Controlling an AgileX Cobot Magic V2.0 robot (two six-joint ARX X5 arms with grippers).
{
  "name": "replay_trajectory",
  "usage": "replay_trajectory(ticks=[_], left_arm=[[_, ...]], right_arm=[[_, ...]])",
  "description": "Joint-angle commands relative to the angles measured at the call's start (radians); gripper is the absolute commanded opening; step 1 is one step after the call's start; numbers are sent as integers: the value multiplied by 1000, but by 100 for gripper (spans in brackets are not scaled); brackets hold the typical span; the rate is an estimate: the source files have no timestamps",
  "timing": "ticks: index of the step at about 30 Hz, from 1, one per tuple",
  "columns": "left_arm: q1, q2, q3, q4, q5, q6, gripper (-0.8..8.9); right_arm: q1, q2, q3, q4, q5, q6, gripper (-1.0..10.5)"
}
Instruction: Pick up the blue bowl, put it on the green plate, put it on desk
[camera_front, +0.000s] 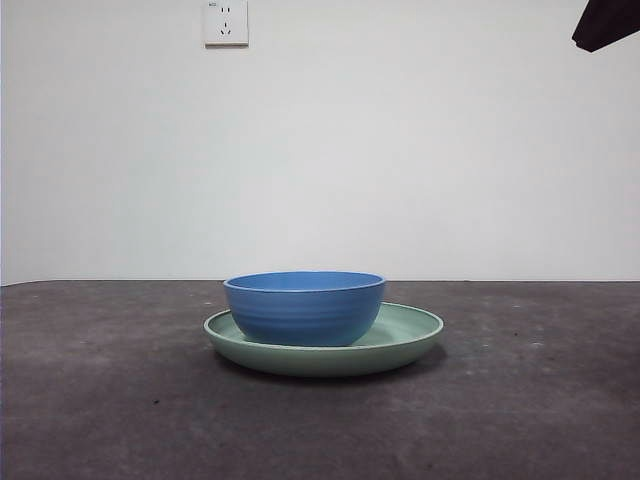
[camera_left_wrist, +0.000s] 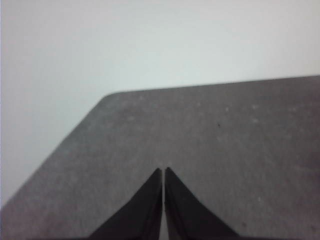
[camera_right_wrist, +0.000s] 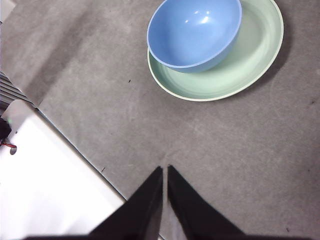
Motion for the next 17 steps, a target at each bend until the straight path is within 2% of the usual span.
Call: replay_trajectory(ticks=[1,9,17], left_arm=[[1,-22,-28,1,-3,-24,10],[1,-62,-60,-42,-3,-29,10],[1,-62,-68,-120,-2,-90,10]], right_arm=[[6,7,18,10,-1,-11,8],[6,7,18,10,-1,-11,8],[6,7,18,10,-1,-11,8]])
